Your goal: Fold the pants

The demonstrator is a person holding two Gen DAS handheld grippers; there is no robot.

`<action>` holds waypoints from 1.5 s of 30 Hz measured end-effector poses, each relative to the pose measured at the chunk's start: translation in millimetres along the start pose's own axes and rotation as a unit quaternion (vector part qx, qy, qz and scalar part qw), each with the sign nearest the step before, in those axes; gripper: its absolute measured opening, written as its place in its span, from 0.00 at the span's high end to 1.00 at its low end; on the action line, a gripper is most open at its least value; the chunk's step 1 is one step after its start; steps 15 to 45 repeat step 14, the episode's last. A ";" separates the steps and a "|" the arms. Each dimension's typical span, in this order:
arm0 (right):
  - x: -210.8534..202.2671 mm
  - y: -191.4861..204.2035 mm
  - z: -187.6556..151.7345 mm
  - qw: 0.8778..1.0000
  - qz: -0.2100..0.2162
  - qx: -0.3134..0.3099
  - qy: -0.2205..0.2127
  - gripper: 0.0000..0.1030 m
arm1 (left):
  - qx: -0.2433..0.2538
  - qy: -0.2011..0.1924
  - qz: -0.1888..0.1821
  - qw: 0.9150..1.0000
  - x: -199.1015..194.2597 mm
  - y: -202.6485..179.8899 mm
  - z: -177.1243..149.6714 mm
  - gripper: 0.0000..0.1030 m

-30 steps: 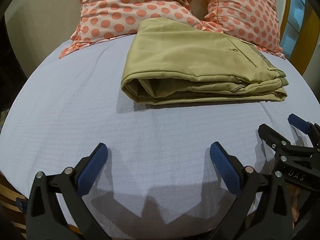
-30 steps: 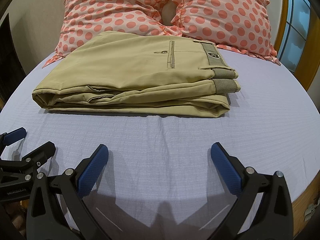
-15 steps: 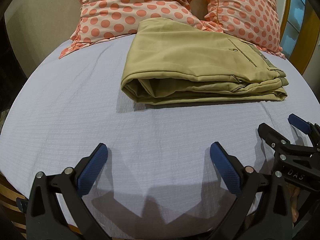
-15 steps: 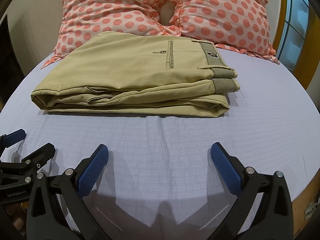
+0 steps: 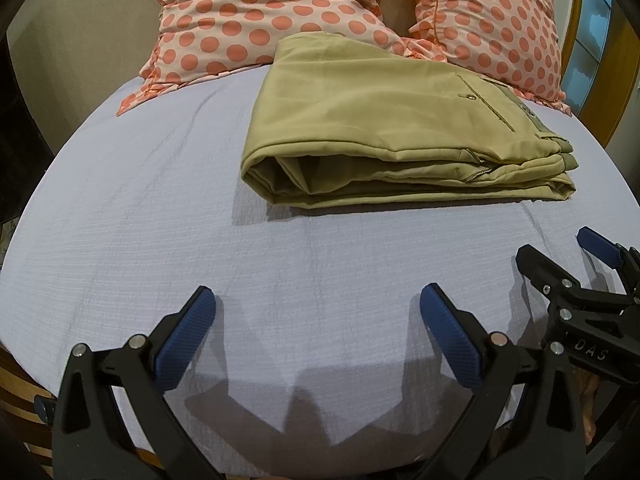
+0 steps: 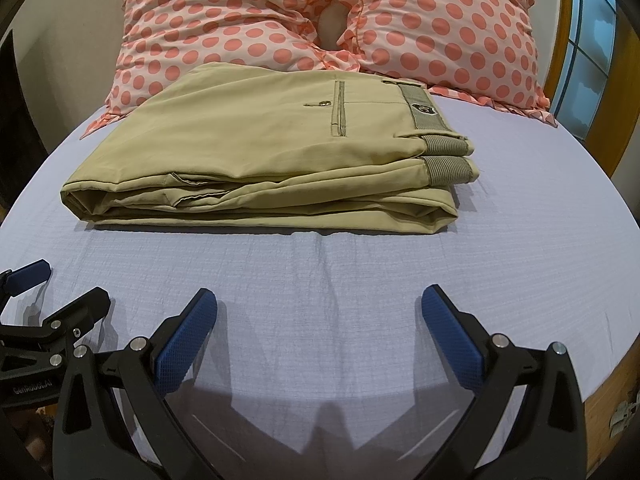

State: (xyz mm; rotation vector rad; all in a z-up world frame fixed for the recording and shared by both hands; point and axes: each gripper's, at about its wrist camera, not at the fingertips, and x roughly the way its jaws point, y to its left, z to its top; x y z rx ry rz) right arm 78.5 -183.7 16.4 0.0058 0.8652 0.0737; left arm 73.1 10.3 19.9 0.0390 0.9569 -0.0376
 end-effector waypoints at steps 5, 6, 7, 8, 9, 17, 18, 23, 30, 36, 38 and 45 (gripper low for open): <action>-0.2 0.6 0.2 1.000 -0.002 0.002 0.001 0.01 | -0.001 0.001 0.000 1.000 0.2 -0.1 0.2 0.02; -0.2 0.5 0.2 1.000 -0.002 0.002 0.001 0.01 | -0.001 0.002 0.000 1.000 0.3 -0.1 0.2 0.02; -0.2 0.4 0.2 1.000 -0.002 0.002 0.001 0.01 | -0.001 0.004 0.000 1.000 0.4 0.0 0.5 0.02; -0.3 0.3 0.3 1.000 -0.002 0.002 0.001 0.01 | -0.001 0.006 0.000 1.000 0.5 -0.4 0.8 0.02; -0.3 0.2 0.3 1.000 -0.002 0.002 0.001 0.01 | 0.000 0.006 0.000 1.000 0.5 -0.5 0.5 0.02; -0.3 0.6 -0.8 1.000 -0.004 0.004 0.000 0.01 | 0.000 0.006 0.000 1.000 0.3 -0.6 0.2 0.02; -0.3 0.6 -0.8 1.000 -0.004 0.004 0.000 0.01 | 0.000 0.006 0.000 1.000 0.3 -0.6 0.2 0.02; -0.3 0.6 -0.8 1.000 -0.004 0.004 0.000 0.01 | 0.000 0.006 0.000 1.000 0.3 -0.6 0.2 0.02; -0.3 0.6 -0.8 1.000 -0.004 0.004 0.000 0.01 | 0.000 0.006 0.000 1.000 0.3 -0.6 0.2 0.02; -0.3 0.6 -0.8 1.000 -0.004 0.004 0.000 0.01 | 0.000 0.006 0.000 1.000 0.3 -0.6 0.2 0.02; -0.3 0.6 -0.8 1.000 -0.004 0.004 0.000 0.01 | 0.000 0.006 0.000 1.000 0.3 -0.6 0.2 0.02; -0.3 0.6 -0.8 1.000 -0.004 0.004 0.000 0.01 | 0.000 0.006 0.000 1.000 0.3 -0.6 0.2 0.02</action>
